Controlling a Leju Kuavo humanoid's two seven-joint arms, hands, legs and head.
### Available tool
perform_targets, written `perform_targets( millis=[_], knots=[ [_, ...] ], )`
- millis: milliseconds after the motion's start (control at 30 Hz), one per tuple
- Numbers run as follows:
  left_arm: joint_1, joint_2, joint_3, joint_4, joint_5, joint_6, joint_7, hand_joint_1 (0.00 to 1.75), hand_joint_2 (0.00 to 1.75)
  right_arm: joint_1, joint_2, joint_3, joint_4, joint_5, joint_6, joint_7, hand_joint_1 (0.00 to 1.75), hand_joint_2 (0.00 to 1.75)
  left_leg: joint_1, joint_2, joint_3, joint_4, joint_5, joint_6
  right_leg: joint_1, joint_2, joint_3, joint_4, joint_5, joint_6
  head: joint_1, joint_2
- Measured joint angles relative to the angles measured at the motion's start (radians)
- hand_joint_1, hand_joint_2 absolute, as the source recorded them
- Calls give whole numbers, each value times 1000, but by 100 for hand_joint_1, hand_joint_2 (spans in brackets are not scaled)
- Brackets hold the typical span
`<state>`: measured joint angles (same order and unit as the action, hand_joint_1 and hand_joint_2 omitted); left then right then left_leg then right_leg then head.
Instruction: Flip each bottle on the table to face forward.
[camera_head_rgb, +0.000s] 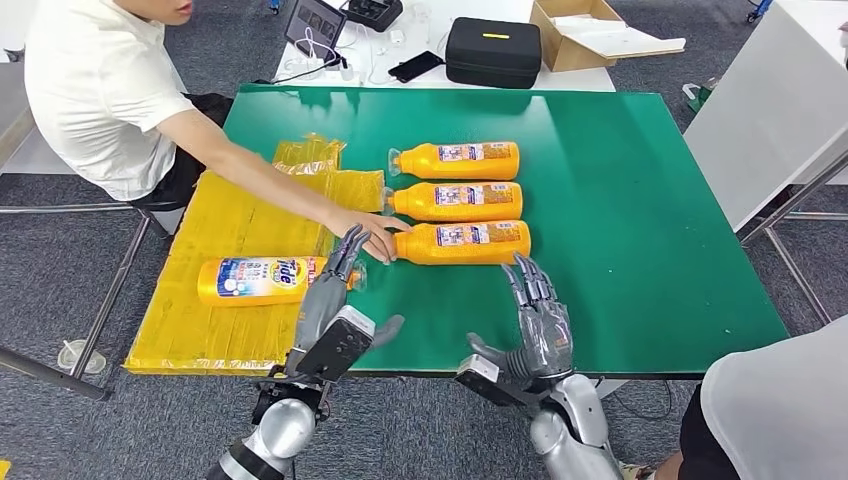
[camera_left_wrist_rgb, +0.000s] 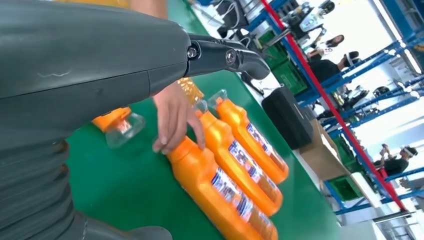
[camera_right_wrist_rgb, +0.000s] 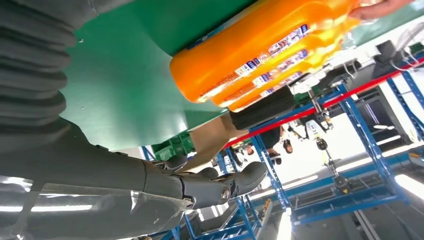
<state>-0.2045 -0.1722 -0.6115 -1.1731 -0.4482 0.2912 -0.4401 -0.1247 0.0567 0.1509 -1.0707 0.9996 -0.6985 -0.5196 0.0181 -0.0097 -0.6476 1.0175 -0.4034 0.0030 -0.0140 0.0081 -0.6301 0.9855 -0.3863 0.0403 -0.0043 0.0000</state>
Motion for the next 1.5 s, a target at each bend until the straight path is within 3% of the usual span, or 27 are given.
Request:
perform_targets(
  millis=[200,467,1267,1500],
  knots=[
    [22,-14,-19,-19,65,-19,-9,0,175,-53,-47,37,66,14,21,76,0,175,0,0,0,0,0,0,0,0,0,0,0,0,0,0],
    [30,-17,-59,-26,81,-2,-6,0,175,-144,-91,73,182,-2,66,114,0,175,0,0,0,0,0,0,0,0,0,0,0,0,0,0],
    [6,-20,-93,6,70,23,6,0,175,-275,-106,86,406,-29,166,182,0,175,0,0,-1,0,0,0,0,0,-1,0,0,0,0,0],
    [-7,-26,-102,15,75,12,6,0,175,-322,-103,96,460,-26,234,215,0,175,0,0,0,0,0,0,0,0,0,0,1,1,0,0]
  ],
)
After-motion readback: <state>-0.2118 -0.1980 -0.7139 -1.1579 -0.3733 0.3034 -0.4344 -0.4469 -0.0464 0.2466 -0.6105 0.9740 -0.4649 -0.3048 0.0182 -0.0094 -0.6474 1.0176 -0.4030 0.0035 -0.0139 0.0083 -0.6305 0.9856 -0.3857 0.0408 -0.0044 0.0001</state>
